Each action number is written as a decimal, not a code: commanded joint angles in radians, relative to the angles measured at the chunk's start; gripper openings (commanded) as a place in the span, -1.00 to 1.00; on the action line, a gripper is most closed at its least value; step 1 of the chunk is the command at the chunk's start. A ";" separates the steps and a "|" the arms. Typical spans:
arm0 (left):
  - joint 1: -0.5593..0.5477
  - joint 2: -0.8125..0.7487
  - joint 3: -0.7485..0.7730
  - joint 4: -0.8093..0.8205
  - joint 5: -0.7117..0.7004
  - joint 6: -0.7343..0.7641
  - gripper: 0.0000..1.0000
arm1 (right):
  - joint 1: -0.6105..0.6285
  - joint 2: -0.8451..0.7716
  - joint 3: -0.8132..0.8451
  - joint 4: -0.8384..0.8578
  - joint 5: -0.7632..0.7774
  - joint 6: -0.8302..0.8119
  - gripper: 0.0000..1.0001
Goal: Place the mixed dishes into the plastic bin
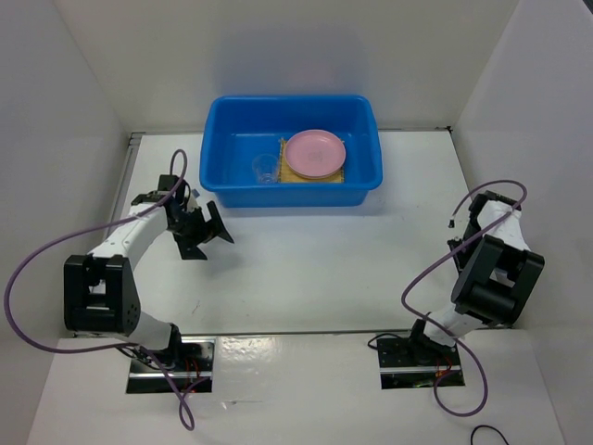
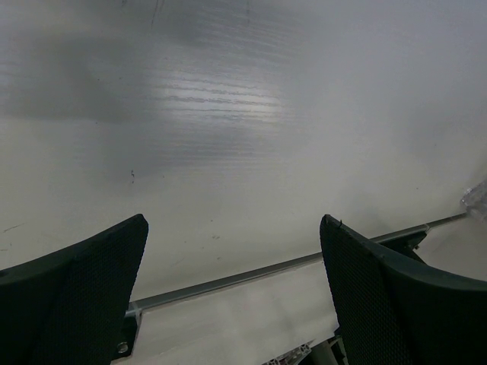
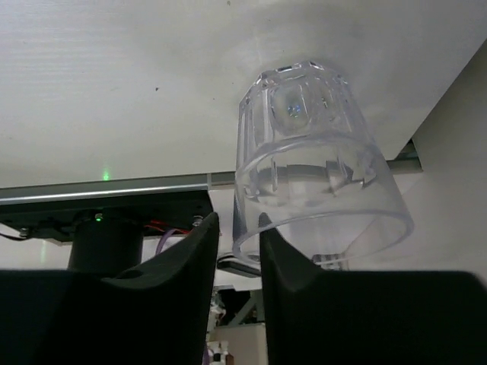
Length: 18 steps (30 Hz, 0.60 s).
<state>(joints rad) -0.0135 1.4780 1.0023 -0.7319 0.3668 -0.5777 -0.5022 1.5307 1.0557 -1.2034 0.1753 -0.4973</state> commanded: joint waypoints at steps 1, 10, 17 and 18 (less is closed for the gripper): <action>0.006 -0.045 -0.019 0.006 -0.003 -0.001 1.00 | -0.007 0.005 -0.016 0.050 0.018 -0.017 -0.44; 0.006 -0.087 -0.037 0.015 -0.034 -0.036 1.00 | 0.034 0.035 0.545 -0.097 -0.013 0.019 -1.00; 0.015 -0.136 -0.037 0.015 -0.077 -0.102 1.00 | 0.359 0.283 1.249 -0.097 0.159 -0.019 -1.00; 0.015 -0.145 -0.037 0.015 -0.094 -0.114 1.00 | 0.385 0.322 1.321 -0.097 0.132 -0.039 -1.00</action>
<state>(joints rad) -0.0048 1.3846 0.9699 -0.7284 0.3099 -0.6464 -0.2043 1.7554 2.2101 -1.2507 0.2817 -0.4934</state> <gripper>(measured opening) 1.000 0.027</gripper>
